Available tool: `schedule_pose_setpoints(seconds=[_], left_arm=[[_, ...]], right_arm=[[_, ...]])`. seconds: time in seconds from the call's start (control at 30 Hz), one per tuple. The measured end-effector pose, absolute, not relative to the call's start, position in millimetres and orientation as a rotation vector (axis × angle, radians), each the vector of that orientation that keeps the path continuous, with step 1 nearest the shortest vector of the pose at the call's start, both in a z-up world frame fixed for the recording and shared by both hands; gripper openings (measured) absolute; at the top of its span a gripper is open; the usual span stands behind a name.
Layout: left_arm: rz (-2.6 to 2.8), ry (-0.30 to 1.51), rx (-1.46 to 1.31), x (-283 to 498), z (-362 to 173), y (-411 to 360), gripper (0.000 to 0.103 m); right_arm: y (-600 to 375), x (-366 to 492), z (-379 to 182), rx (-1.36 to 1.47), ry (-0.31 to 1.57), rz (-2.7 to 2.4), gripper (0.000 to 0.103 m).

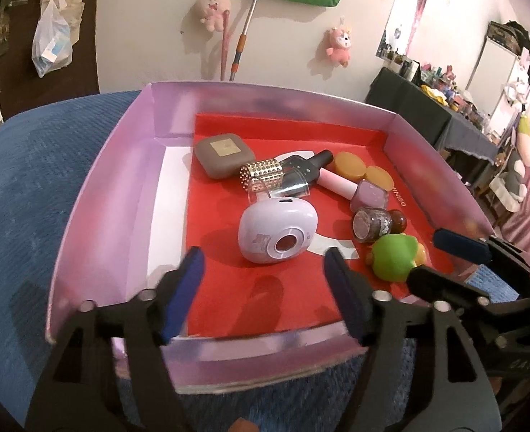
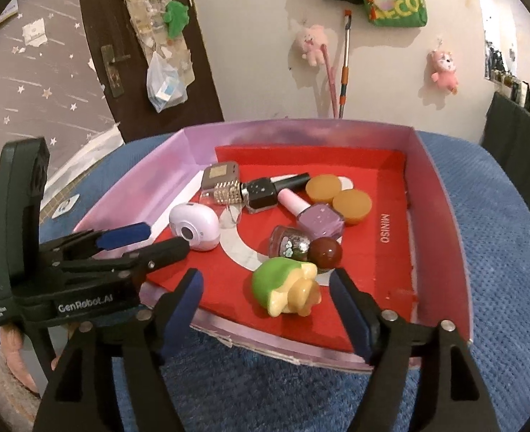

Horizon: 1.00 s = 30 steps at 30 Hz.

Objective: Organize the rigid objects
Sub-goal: 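Lower the compact before the gold block while right tool sets the green toy by the glitter bottle, then open both tools and withdraw them from the box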

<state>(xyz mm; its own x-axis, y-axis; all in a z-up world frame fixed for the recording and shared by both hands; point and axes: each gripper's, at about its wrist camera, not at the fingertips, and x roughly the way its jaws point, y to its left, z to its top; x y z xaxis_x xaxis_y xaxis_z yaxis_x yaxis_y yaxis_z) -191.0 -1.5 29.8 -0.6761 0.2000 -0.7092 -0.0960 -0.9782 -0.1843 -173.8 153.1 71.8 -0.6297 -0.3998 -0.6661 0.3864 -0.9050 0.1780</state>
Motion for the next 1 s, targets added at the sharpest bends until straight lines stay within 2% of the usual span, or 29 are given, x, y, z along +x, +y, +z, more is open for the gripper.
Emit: schedule_pose_setpoints(seconds=[0.13, 0.2, 0.3, 0.37, 0.43, 0.7, 1.0], left_arm=[[2.743, -0.177, -1.155, -183.0, 34.2, 0.2, 0.072], [2.757, -0.157, -1.14, -178.3, 36.8, 2.0, 0.074], [2.772, -0.129, -1.12, -171.5, 40.1, 5.4, 0.08], [2.796, -0.094, -1.106, -167.6, 42.6, 7.6, 0.093], [2.837, -0.044, -1.077, -161.3, 46.3, 10.2, 0.098], [2.881, 0.042, -1.043, -147.3, 48.3, 11.9, 0.098], [2.873, 0.024, -1.07, -144.1, 38.5, 8.0, 0.1]], right_arm=[[160.1, -165.3, 78.4, 0.994, -0.062, -2.535, 0.083], [162.6, -161.6, 80.9, 0.977, -0.074, -2.556, 0.09], [163.8, -154.9, 84.3, 0.951, -0.055, -2.596, 0.094], [163.7, -151.2, 85.7, 0.939, -0.044, -2.615, 0.096], [164.4, -146.9, 86.9, 0.923, -0.033, -2.644, 0.099], [164.7, -137.2, 84.2, 0.908, -0.006, -2.705, 0.103], [167.3, -133.3, 74.9, 0.931, 0.019, -2.732, 0.103]])
